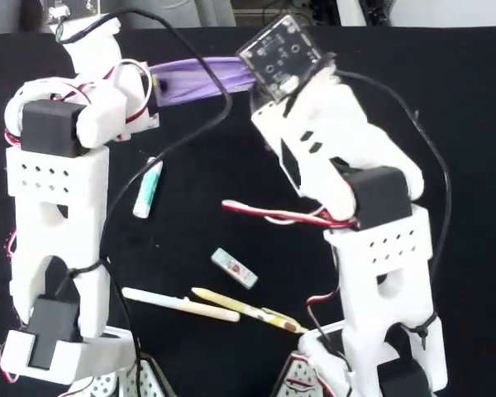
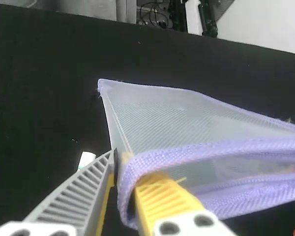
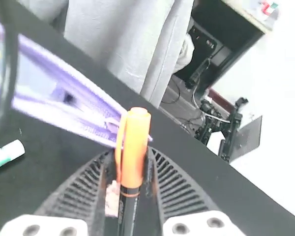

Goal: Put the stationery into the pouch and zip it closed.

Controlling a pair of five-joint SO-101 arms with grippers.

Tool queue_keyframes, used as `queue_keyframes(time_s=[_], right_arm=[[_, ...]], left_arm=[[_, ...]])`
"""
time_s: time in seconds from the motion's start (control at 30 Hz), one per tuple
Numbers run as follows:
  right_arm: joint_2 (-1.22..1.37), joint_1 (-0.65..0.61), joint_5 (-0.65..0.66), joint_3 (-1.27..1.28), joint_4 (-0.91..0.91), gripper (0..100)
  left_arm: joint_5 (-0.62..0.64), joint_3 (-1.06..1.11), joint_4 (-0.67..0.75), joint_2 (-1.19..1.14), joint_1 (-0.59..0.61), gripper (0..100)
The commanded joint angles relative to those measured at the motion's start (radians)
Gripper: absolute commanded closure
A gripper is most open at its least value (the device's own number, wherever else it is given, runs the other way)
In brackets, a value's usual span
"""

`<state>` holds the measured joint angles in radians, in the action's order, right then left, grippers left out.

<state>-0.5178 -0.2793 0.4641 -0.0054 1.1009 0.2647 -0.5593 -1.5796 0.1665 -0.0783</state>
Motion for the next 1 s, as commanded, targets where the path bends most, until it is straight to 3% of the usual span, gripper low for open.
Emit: queue_keyframes(time_s=[0.0, 0.23, 0.4, 0.77, 0.97], right_arm=[[-0.042, 0.044, -0.043, -0.071, -0.023, 98.8], [-0.133, 0.086, -0.101, -0.045, -0.012, 98.8], [-0.315, 0.040, -0.180, 0.081, -0.046, 98.8], [-0.708, -0.135, -0.187, 0.654, -0.517, 98.8], [-0.932, -0.180, -0.189, 0.846, -0.666, 98.8]], left_arm=[[0.012, -0.002, -0.012, 0.011, -0.021, 97], [0.069, 0.073, 0.025, 0.008, 0.005, 97], [0.069, 0.122, 0.035, 0.009, 0.001, 97], [0.106, 0.202, 0.037, 0.011, -0.096, 97], [0.115, 0.203, 0.035, 0.018, -0.108, 97]])
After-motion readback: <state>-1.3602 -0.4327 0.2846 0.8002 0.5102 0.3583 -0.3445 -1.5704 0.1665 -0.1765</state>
